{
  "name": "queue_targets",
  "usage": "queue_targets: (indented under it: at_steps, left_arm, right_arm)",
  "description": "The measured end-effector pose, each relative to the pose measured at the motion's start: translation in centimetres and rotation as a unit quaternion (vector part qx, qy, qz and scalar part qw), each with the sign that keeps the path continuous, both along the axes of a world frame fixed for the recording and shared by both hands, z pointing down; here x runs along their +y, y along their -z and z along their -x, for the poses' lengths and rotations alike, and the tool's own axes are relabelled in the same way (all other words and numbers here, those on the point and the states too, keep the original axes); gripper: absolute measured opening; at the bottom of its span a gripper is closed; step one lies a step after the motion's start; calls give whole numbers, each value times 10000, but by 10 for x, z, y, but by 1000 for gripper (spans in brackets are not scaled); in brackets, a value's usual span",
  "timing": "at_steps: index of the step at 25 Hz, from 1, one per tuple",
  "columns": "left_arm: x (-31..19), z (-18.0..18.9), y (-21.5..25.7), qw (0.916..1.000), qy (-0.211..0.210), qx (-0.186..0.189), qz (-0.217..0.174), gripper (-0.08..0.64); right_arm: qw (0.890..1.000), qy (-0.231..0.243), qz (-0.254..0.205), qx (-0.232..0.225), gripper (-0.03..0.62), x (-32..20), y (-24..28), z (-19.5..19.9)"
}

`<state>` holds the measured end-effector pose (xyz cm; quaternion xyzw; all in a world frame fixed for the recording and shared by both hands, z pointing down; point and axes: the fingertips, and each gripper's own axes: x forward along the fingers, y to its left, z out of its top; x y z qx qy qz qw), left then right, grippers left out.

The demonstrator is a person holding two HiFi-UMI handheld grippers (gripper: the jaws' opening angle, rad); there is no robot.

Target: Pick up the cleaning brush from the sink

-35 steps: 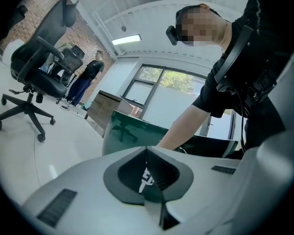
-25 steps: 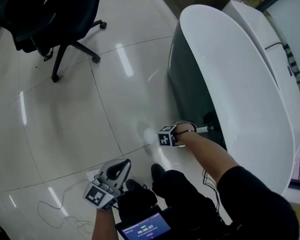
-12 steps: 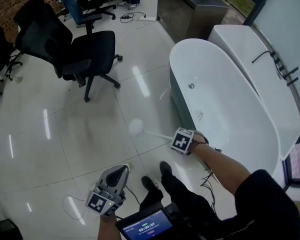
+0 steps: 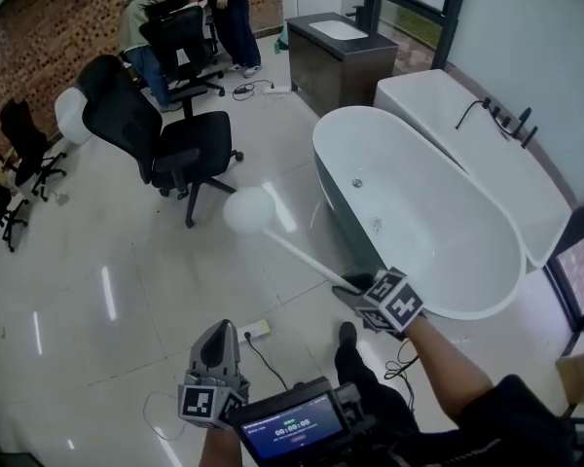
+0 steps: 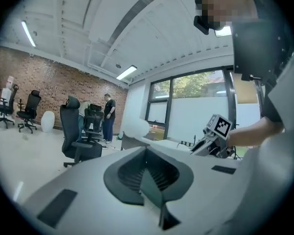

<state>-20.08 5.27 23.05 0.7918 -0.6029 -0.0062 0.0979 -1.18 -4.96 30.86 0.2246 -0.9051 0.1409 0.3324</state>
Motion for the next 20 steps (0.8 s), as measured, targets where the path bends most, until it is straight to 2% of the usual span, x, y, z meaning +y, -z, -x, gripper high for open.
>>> queue_targets:
  at_steps: [4, 8, 13, 16, 20]
  left_arm:
    - [151, -41, 45, 9998, -42, 187, -81, -11]
    - [250, -85, 76, 9996, 218, 2, -192, -11]
    - [320, -162, 87, 9985, 507, -89, -205, -11]
    - [349, -194, 96, 9984, 455, -60, -332, -11]
    - [379, -221, 104, 9989, 396, -94, -238, -11]
  right_arm:
    - [9951, -223, -135, -954, 75, 174, 78, -44]
    - [9832, -415, -510, -1700, 75, 286, 133, -108]
    - [9744, -524, -1015, -1934, 75, 355, 149, -199]
    - [9698, -630, -1161, -2049, 75, 380, 158, -227]
    - [9700, -645, -1266, -1973, 75, 403, 168, -251]
